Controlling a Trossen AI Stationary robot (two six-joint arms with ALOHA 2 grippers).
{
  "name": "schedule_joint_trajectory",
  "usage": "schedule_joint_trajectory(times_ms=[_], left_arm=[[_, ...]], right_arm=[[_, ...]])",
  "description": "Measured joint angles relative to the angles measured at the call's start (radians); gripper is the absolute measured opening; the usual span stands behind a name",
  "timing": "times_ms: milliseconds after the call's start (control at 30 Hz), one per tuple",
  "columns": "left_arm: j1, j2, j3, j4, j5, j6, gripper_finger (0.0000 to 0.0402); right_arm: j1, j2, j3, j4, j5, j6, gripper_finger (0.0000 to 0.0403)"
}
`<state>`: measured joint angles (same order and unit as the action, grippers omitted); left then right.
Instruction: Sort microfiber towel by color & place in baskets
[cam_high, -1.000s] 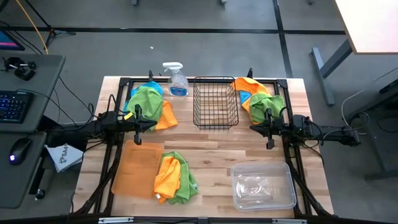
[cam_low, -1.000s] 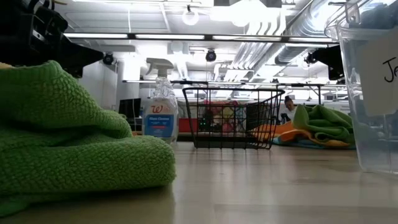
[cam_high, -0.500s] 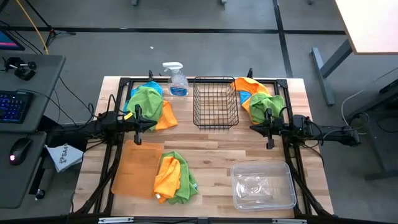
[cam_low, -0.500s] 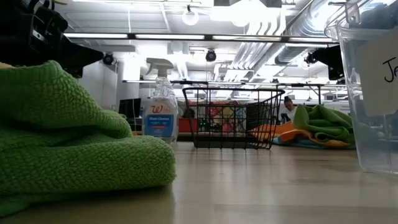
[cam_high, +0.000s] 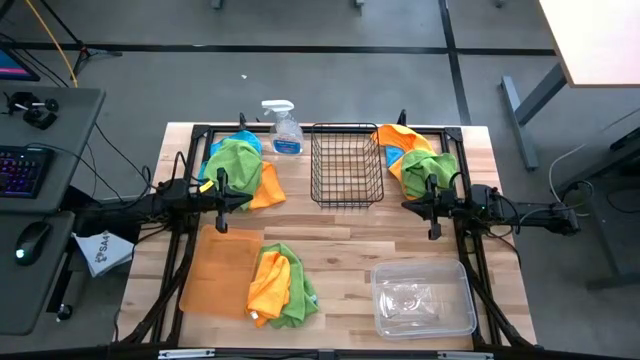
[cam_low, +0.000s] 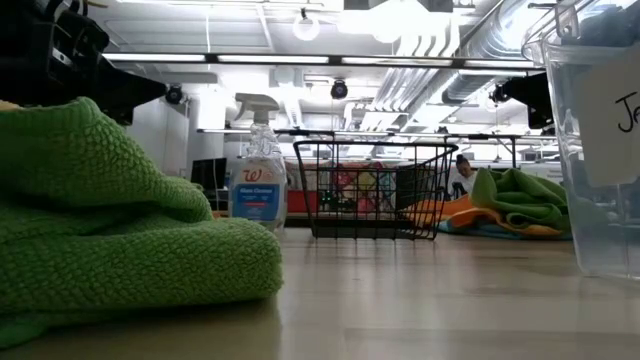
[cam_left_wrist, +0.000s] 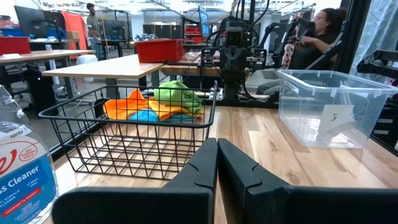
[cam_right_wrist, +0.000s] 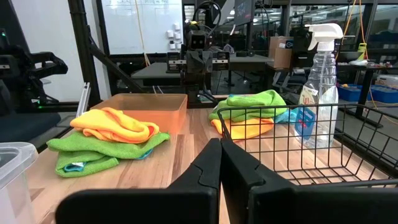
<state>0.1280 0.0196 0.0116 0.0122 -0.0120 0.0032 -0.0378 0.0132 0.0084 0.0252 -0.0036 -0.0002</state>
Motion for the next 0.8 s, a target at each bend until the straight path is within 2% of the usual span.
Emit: schedule_joint_trajectory(times_ms=[500, 533, 600, 633, 700, 800], left_arm=[[0.0, 0.0, 0.0, 0.0, 0.0, 0.0, 0.0], [0.0, 0.0, 0.0, 0.0, 0.0, 0.0, 0.0], [0.0, 0.0, 0.0, 0.0, 0.0, 0.0, 0.0], [0.0, 0.0, 0.0, 0.0, 0.0, 0.0, 0.0], [0.0, 0.0, 0.0, 0.0, 0.0, 0.0, 0.0], [0.0, 0.0, 0.0, 0.0, 0.0, 0.0, 0.0]], right_arm=[[0.0, 0.0, 0.0, 0.002, 0.0, 0.011, 0.0], [0.0, 0.0, 0.0, 0.013, 0.0, 0.056, 0.0], [0.0, 0.001, 0.0, 0.113, 0.005, 0.256, 0.0], [0.0, 0.003, 0.0, 0.196, 0.028, 0.364, 0.0], [-0.001, 0.008, 0.0, 0.38, 0.152, 0.562, 0.0], [-0.001, 0.008, 0.0, 0.537, 0.408, 0.663, 0.0]])
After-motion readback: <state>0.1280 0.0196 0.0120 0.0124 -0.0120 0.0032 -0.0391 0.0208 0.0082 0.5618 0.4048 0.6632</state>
